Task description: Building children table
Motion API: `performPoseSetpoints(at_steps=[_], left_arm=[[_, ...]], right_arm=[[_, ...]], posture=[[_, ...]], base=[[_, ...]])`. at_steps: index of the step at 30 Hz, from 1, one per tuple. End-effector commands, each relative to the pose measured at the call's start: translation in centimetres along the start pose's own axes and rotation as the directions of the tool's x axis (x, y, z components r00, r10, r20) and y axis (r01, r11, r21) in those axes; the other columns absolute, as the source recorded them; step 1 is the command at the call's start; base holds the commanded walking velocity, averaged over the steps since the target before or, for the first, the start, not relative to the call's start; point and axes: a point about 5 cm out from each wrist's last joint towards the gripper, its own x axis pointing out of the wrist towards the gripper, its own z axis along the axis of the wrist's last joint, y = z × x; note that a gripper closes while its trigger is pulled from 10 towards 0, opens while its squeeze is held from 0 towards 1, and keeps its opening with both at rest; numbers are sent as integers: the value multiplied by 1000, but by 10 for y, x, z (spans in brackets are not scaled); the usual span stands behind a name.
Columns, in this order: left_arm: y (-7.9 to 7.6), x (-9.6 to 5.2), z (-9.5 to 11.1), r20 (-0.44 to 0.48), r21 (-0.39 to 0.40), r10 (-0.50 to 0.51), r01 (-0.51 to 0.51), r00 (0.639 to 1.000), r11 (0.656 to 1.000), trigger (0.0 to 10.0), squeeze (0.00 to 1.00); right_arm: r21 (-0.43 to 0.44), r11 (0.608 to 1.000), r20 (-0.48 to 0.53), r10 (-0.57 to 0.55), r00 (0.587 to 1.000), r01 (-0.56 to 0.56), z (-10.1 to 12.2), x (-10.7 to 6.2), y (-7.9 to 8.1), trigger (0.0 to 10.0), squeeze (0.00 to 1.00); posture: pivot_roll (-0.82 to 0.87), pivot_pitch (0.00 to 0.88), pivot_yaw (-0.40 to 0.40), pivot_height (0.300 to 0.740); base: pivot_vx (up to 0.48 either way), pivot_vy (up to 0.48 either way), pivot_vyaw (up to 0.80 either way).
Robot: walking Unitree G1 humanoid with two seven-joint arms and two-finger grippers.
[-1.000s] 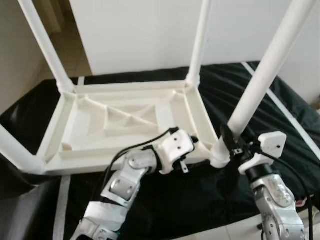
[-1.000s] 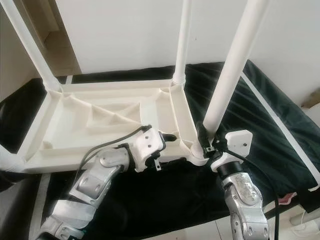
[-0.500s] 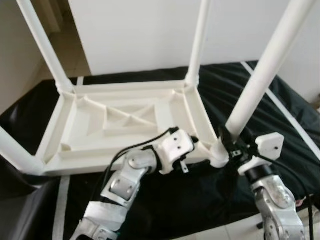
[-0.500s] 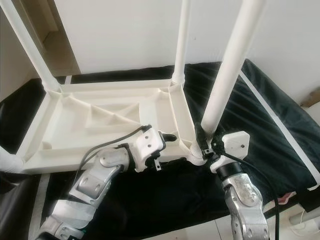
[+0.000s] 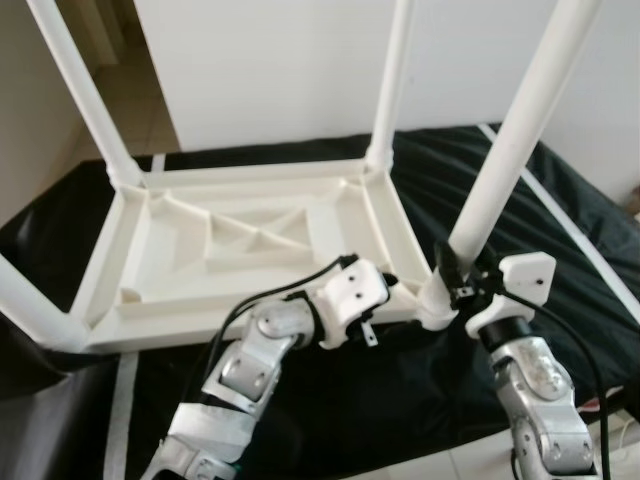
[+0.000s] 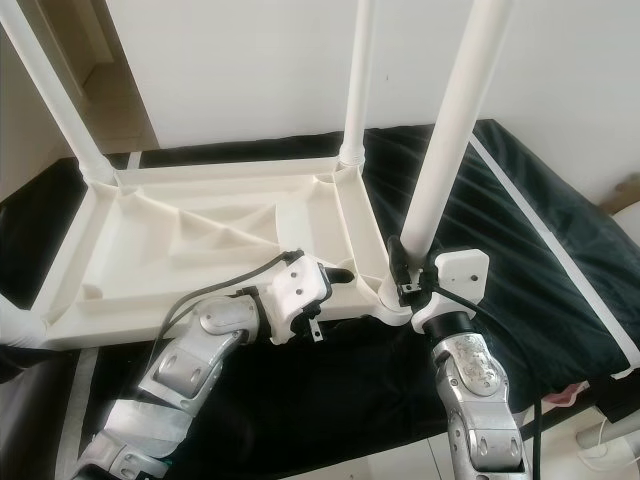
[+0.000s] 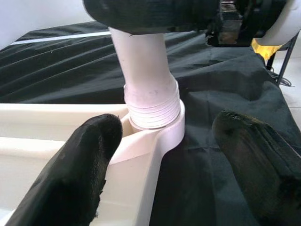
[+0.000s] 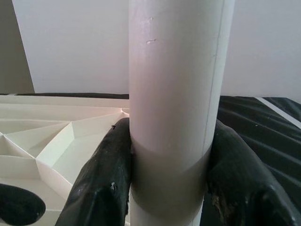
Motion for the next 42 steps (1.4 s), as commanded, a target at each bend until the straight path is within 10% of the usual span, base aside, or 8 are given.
performPoseSetpoints(at_steps=[1,29,36,42], left_arm=[[3,0,4,4,8,33,-33,999,999,10000,0],[1,1,6,11,19,23,-23,1000,1000,10000,0],[-1,2,5,12,18,20,-20,1000,1000,10000,0],[-1,4,7,18,19,18,-18,1000,1000,10000,0]], right_arm=[[20,1000,-210,8,978,-4,-39,-13,1,10000,0],[-117,909,-225,-416,881,400,-50,2,-14,10000,0],[-145,822,-193,-569,799,551,-46,5,-21,10000,0],[-156,668,-175,-744,645,728,-44,9,-30,10000,0]], posture=[[-91,39,-1,740],[-78,14,-3,740],[-78,11,-9,740],[-78,0,-11,740]], base=[[0,0,0],[0,0,0],[0,0,0],[0,0,0]])
